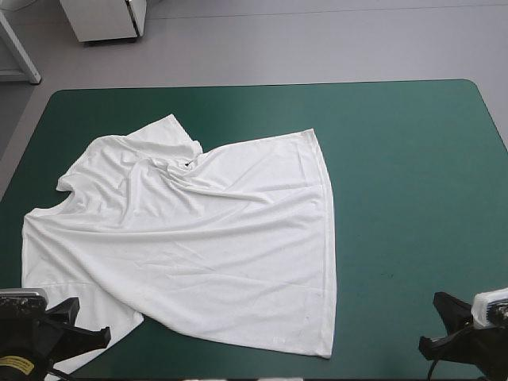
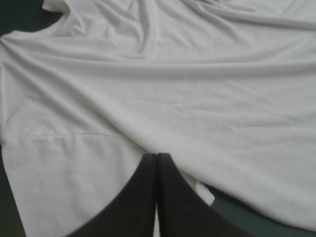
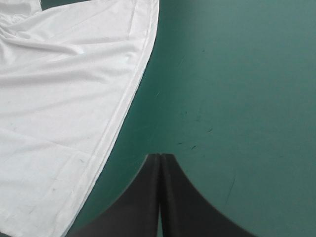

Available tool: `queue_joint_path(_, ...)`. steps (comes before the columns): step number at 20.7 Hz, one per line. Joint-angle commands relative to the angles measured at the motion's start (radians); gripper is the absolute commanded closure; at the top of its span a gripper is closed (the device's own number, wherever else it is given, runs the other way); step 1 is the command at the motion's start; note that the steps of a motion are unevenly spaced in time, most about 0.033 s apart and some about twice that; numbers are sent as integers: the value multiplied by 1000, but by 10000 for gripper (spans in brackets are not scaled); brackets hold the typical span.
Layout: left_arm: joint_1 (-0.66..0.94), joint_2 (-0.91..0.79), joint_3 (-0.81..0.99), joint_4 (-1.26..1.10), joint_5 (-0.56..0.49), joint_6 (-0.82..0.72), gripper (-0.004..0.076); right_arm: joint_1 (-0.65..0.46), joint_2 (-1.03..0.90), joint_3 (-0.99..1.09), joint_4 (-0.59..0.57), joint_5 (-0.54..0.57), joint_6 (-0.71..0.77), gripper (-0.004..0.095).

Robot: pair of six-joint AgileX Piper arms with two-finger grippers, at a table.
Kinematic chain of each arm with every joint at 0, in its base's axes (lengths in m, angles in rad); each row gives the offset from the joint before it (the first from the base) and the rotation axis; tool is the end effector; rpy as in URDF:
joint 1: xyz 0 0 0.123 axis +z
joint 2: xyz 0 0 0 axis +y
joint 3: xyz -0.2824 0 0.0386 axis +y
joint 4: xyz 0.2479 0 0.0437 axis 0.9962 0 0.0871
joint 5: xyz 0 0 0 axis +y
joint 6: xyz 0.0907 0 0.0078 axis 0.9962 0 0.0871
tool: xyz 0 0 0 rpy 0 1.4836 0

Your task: Fold the cloth

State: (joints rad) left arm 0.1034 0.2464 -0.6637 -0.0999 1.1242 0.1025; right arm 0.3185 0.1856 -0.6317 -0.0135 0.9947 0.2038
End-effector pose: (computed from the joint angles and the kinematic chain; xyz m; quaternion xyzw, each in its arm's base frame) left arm 0.0190 -0.0063 0.3171 0.0010 0.8879 -0.0027 0.4600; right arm 0.0153 0.0040 0.3188 -0.0489 0.8486 0.1295 0.5106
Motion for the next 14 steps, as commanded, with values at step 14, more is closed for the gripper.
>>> queue_joint_path(14,-6,587,-924,-47,-35,142,575,-4,614,-658,-66,-38,-113,923)
